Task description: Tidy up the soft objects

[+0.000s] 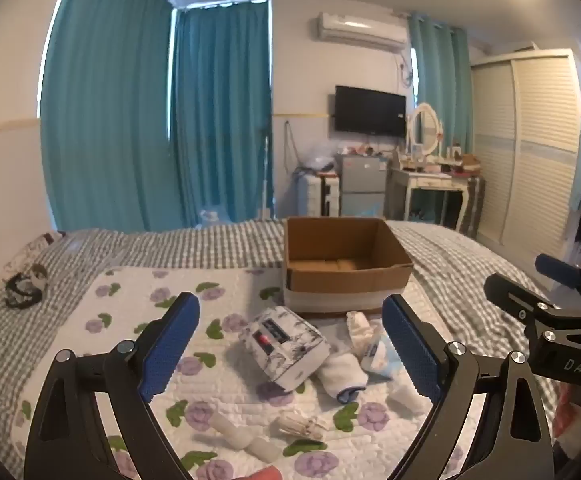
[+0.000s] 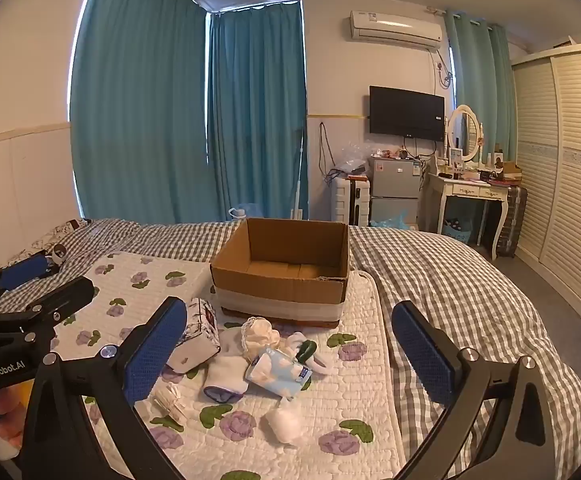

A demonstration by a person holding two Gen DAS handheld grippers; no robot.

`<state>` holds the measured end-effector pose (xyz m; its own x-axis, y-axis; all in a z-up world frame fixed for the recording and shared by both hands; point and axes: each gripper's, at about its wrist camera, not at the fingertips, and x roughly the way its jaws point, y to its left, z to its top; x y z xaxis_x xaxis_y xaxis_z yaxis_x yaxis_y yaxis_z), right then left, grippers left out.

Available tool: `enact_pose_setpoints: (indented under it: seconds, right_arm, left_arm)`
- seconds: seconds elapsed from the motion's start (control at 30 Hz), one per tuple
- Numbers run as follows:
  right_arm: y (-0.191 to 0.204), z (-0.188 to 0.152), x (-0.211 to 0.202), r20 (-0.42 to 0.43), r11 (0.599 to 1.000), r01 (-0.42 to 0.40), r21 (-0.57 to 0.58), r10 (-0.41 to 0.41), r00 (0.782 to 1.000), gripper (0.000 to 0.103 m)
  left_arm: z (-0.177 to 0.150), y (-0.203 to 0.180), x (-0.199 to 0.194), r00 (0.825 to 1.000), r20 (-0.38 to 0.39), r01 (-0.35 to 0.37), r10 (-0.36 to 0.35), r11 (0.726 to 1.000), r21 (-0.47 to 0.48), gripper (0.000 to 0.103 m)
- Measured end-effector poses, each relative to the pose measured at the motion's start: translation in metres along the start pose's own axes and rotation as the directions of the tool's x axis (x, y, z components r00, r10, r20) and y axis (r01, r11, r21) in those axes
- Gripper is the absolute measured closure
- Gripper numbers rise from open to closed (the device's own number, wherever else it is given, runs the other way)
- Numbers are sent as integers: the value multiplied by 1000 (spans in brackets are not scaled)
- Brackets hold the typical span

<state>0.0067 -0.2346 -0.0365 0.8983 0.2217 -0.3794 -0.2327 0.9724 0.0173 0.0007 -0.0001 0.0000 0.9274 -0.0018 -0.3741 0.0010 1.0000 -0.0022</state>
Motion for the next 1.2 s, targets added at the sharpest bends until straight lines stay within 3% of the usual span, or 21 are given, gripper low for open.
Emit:
enact_pose_setpoints:
  seconds: [1.2]
  right_arm:
    - [0, -2, 1, -10, 1000, -1, -8, 1, 1000, 0]
  left_arm:
    - [-3, -2, -1, 1000, 18, -5, 5, 1000, 6, 9]
